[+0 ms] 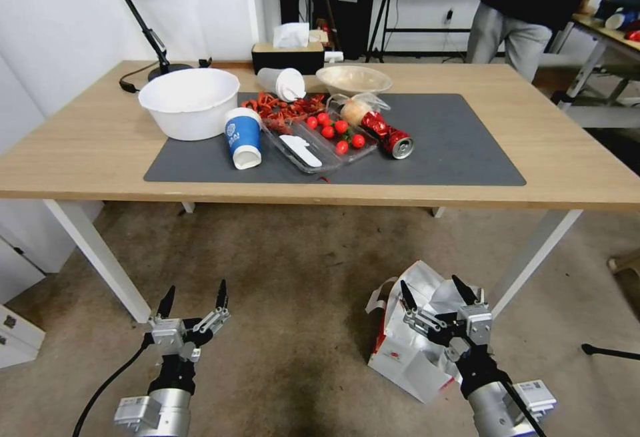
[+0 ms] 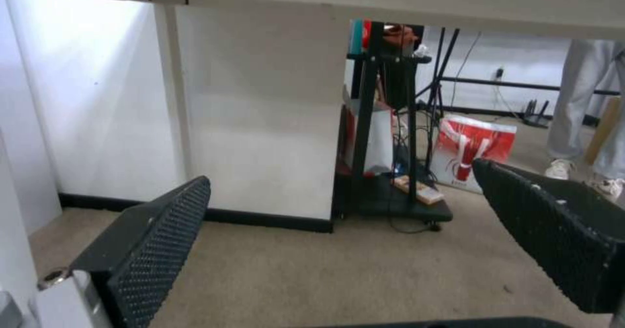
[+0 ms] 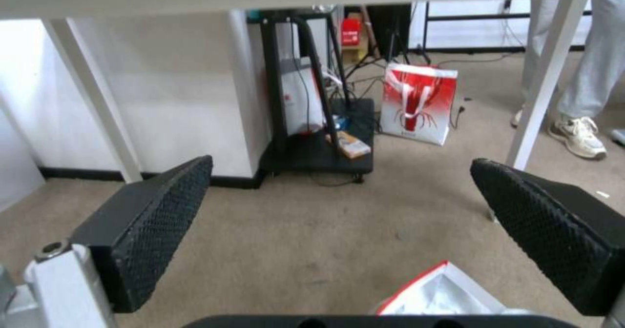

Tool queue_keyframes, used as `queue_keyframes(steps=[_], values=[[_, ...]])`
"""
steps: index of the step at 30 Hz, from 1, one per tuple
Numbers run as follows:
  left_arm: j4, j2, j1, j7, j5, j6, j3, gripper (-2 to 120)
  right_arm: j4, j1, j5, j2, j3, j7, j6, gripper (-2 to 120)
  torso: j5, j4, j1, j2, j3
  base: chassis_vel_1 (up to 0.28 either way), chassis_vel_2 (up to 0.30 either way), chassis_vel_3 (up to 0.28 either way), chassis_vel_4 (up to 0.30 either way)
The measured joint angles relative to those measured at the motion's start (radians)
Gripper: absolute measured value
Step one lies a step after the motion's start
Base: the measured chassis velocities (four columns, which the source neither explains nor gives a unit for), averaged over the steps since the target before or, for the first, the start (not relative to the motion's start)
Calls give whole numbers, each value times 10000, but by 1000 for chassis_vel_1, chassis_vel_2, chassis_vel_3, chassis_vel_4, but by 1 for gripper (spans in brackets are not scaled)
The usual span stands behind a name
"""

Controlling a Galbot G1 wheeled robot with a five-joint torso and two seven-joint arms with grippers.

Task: Pick up the food delivery bag from the floor and place it on the table.

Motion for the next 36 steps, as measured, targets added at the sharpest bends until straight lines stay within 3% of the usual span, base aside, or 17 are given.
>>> queue_keyframes(steps=[36], values=[[53,9,-22,-28,114,-57,-12,100,-85,81,131,-3,55,5,-25,100,0,0,-570,-1489,-919,0,0,0,0]])
